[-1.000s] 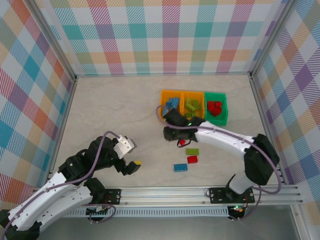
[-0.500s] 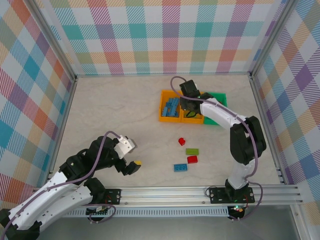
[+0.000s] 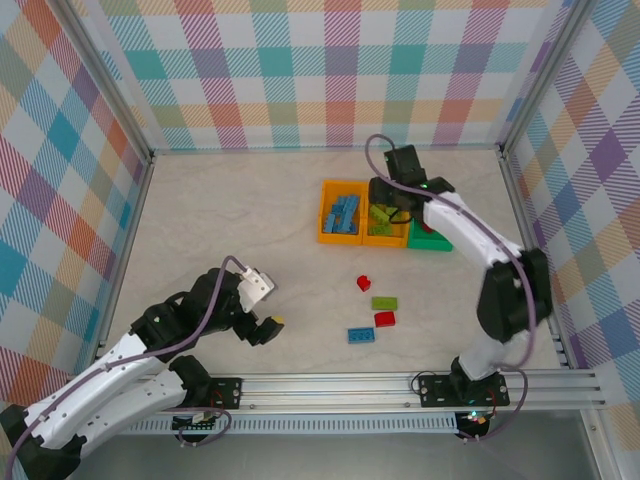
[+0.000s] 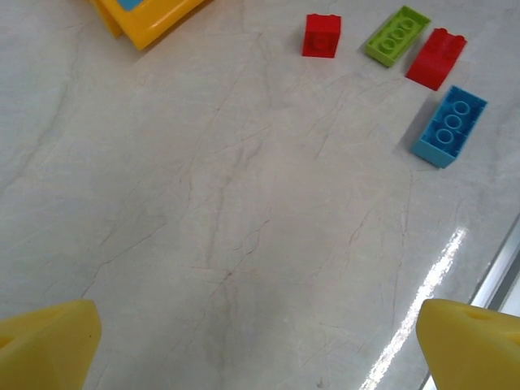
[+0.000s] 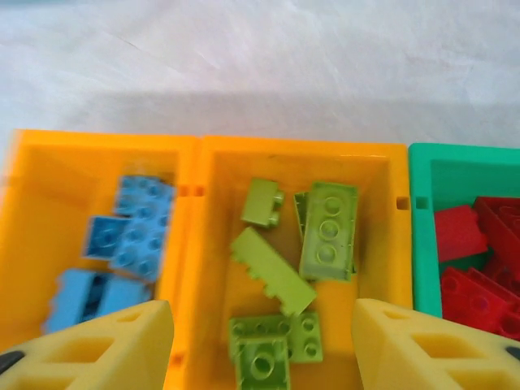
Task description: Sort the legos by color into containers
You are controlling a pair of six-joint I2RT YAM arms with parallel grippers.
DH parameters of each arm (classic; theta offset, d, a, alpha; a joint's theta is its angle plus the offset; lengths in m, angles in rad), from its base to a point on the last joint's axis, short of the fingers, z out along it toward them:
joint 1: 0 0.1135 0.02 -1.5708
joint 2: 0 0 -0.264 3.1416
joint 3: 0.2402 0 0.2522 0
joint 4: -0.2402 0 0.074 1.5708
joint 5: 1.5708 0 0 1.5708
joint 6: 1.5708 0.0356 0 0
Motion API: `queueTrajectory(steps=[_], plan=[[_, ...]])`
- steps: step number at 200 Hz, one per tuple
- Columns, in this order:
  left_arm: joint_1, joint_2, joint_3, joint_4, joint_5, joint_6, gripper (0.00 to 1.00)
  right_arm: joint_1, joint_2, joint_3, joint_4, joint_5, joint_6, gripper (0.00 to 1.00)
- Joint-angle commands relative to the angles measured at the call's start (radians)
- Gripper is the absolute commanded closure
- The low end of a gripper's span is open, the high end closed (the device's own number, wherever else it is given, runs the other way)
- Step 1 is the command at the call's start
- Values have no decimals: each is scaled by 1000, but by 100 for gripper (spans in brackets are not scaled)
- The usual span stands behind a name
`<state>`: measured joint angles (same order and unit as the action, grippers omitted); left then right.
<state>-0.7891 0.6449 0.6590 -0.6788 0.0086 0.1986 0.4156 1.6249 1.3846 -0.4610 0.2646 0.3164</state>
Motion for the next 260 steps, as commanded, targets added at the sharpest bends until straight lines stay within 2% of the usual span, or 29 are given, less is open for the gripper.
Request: queueTrajectory(steps=[1,27,50,64,83,113,132,150,171,200,215,260], plan=[[-2,-26,51,5,-111,-115,0,1,-215,-132,11,-124,31,29],[-6,-36,44,102,-114,-235,0,1,-441,-309,-10,-172,41,13],[-20,5,-12,293,-27,-358,0,0,-595,-405,-106,-171,61,2],[-41,68,-22,387,14,-396,0,0,-657,-449,-161,-200,93,0],[-104,184,5,463,18,-370,0,1,-703,-508,-209,-284,121,0],[-231,394,95,464,12,-208,0,0,-669,-591,-256,-321,207,0],[-254,475,105,532,54,-186,0,0,-599,-641,-228,-351,275,0],[-267,520,91,604,146,-136,0,2,-497,-644,-215,-378,301,0],[-301,590,115,587,203,-54,0,16,-395,-645,-170,-424,318,0],[-397,731,192,507,123,61,0,45,-308,-636,-154,-371,334,0],[-440,820,243,499,70,70,0,45,-304,-637,-149,-352,340,0],[-459,1063,336,472,-25,79,0,44,-399,-663,-156,-315,342,0]])
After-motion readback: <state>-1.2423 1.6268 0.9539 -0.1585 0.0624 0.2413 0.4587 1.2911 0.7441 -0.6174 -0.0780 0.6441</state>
